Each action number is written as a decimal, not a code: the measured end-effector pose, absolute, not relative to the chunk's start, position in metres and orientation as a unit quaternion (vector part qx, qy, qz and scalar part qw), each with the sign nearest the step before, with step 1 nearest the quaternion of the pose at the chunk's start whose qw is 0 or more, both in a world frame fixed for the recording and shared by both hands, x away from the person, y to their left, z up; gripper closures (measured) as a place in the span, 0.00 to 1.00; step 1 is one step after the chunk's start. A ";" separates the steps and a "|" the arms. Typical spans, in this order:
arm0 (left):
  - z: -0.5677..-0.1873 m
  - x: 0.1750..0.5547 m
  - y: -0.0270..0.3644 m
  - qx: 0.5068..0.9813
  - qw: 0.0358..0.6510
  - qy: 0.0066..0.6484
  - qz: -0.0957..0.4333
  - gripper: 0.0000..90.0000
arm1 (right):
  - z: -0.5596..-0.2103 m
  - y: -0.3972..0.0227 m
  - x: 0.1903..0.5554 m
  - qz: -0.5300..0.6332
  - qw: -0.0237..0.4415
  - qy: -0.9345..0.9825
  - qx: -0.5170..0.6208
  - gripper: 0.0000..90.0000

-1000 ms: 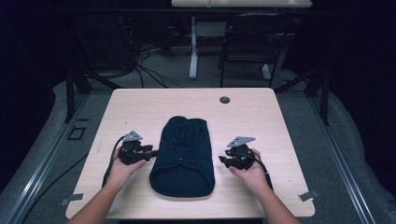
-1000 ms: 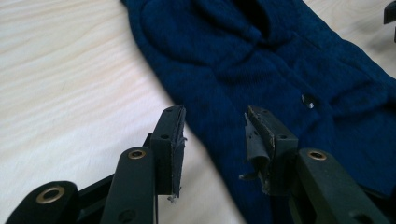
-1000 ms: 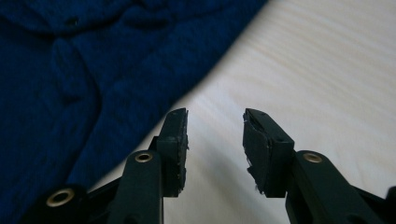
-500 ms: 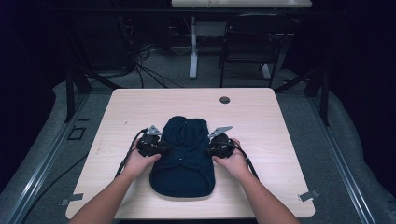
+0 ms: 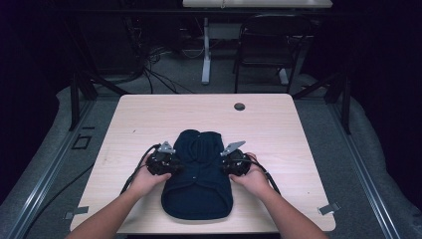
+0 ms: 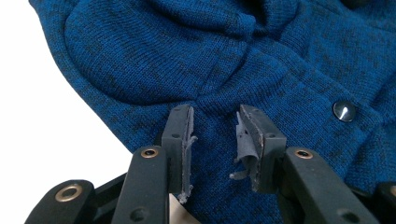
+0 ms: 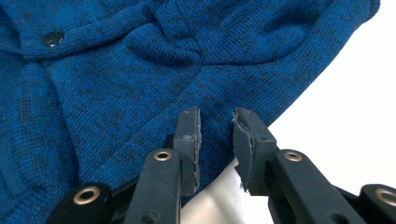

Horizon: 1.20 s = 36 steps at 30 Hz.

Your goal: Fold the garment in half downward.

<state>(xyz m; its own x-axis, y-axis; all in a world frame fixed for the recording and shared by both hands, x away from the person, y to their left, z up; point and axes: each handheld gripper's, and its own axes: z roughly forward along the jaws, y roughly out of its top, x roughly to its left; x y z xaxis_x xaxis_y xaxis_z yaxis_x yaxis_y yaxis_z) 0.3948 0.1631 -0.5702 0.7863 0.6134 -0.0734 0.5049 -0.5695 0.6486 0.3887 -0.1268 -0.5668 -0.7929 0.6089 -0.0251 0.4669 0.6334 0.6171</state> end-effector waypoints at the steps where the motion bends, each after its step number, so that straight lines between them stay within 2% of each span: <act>1: -0.570 0.392 0.163 0.885 0.336 0.313 0.079 0.72 | -0.566 -0.127 0.386 0.303 0.116 0.897 0.299 0.79; 5: -0.568 0.388 0.162 0.890 0.331 0.306 0.071 0.72 | -0.565 -0.127 0.379 0.294 0.112 0.904 0.291 0.78; 11: -0.549 0.402 0.165 0.891 0.332 0.302 0.075 0.73 | -0.555 -0.128 0.383 0.289 0.107 0.908 0.284 0.82; 17: -0.522 0.436 0.161 0.901 0.319 0.280 0.091 0.71 | -0.530 -0.127 0.410 0.259 0.131 0.922 0.255 0.82; 22: -0.514 0.466 0.152 0.908 0.298 0.271 0.115 0.70 | -0.515 -0.120 0.446 0.251 0.139 0.926 0.244 0.76; 28: -0.514 0.487 0.146 0.903 0.306 0.281 0.111 0.72 | -0.517 -0.108 0.472 0.228 0.156 0.931 0.239 0.75; 36: -0.527 0.500 0.141 0.906 0.282 0.283 0.141 0.74 | -0.534 -0.095 0.490 0.201 0.168 0.939 0.224 0.74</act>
